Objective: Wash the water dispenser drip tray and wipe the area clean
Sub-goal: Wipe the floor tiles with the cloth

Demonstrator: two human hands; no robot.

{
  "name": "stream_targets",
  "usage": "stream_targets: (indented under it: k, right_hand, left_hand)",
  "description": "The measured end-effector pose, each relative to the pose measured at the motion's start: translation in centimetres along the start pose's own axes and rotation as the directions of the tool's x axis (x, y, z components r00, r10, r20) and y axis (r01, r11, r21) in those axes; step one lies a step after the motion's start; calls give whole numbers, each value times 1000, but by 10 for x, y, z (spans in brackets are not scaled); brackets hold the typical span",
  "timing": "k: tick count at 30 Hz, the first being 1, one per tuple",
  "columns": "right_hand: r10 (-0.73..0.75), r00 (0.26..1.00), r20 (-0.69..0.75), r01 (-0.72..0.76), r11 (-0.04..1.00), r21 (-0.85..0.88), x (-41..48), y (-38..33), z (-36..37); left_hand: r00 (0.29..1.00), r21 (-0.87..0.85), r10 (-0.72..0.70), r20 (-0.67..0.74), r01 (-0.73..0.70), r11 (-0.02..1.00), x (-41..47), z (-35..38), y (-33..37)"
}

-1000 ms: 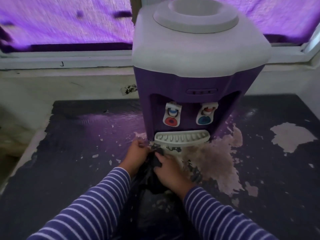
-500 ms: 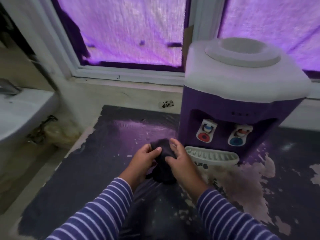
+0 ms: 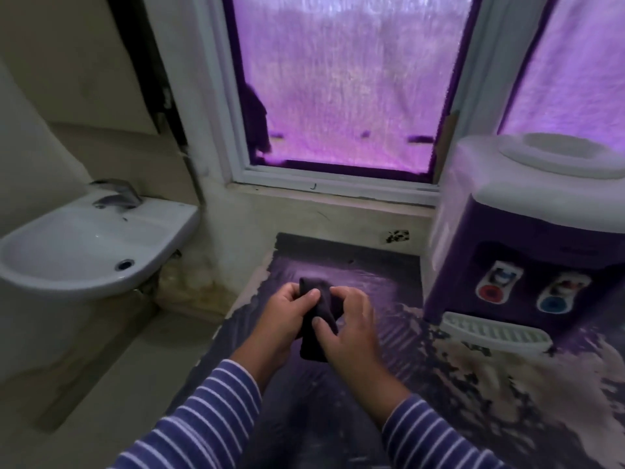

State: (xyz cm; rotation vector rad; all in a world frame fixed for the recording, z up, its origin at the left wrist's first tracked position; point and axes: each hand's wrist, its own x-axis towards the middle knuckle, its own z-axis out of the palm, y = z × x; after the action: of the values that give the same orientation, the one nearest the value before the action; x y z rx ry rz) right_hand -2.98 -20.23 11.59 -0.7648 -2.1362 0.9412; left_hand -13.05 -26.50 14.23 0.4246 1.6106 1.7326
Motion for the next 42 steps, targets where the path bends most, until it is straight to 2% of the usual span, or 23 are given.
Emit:
stream_targets:
  k: [2, 10, 13, 21, 25, 29, 35, 42]
  right_hand:
    - [-34, 999, -5, 35, 999, 39, -14, -28, 24]
    - [27, 993, 117, -58, 961, 270, -60, -110, 115]
    - [29, 982, 186, -86, 948, 306, -68, -130, 142]
    - [40, 915, 403, -208, 899, 385, -71, -157, 214]
    - [102, 887, 450, -266, 910, 317, -65, -163, 260]
    - [183, 814, 551, -396, 869, 297, -51, -169, 306]
    - [221, 734, 643, -456, 862, 224, -31, -173, 369]
    - [319, 708, 630, -509, 849, 142, -32, -177, 439]
  left_hand:
    - [1000, -22, -2, -6, 2, 1000, -20, -28, 11]
    - [997, -24, 50, -64, -52, 998, -87, -141, 29]
    - [996, -56, 30, -88, -35, 998, -101, -180, 32]
    - [963, -119, -63, -263, 33, 992, -94, -263, 17]
    - [946, -102, -101, -309, 73, 992, -76, -307, 7]
    - [924, -123, -158, -347, 122, 985, -55, -351, 0]
    - [872, -123, -240, -427, 206, 971, -25, -411, -13]
    - [881, -66, -289, -374, 286, 956, 4, -486, -28]
